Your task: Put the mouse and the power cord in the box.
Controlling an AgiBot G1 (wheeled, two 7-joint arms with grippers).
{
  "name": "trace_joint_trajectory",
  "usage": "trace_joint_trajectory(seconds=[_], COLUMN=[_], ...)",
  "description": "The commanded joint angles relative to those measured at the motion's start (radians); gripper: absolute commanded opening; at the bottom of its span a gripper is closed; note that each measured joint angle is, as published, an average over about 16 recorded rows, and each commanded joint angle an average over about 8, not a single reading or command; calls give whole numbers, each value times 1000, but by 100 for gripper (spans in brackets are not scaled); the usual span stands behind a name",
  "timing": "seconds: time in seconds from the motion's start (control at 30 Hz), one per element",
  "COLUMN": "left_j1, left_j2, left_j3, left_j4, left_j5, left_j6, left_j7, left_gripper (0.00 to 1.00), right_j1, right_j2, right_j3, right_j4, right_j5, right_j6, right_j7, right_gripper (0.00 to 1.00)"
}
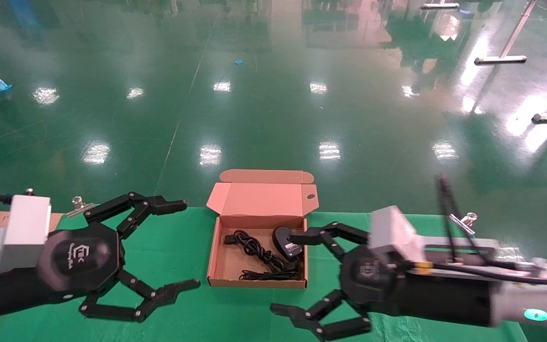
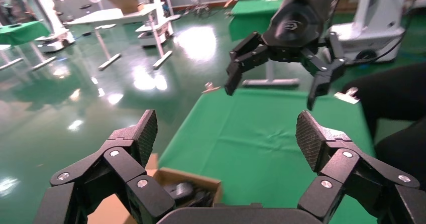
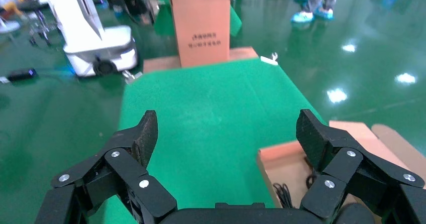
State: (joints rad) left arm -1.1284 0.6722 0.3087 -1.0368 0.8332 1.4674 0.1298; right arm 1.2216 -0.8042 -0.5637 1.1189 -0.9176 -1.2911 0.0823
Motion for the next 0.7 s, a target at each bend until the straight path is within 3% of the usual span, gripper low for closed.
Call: trace_joint_trajectory(seconds=[0.03, 0.47, 0.7], left_j1=[7, 49, 60], left_j2=[-8, -56, -68], left_j3=[-4, -26, -32], left_j4=[-31, -226, -274], left_j5=[-13, -94, -115], left_j6=[4, 26, 32], left_j7=[-40, -289, -337], left_gripper=[100, 100, 100], right_j1=[-19, -138, -163], right_j2=[25, 181, 215], right_j3=[37, 268, 324], right_j4=[22, 155, 183], right_j5=[25, 176, 210], right_j6=[-27, -192, -230], right_j7=[14, 98, 107], right_gripper=[100, 100, 100])
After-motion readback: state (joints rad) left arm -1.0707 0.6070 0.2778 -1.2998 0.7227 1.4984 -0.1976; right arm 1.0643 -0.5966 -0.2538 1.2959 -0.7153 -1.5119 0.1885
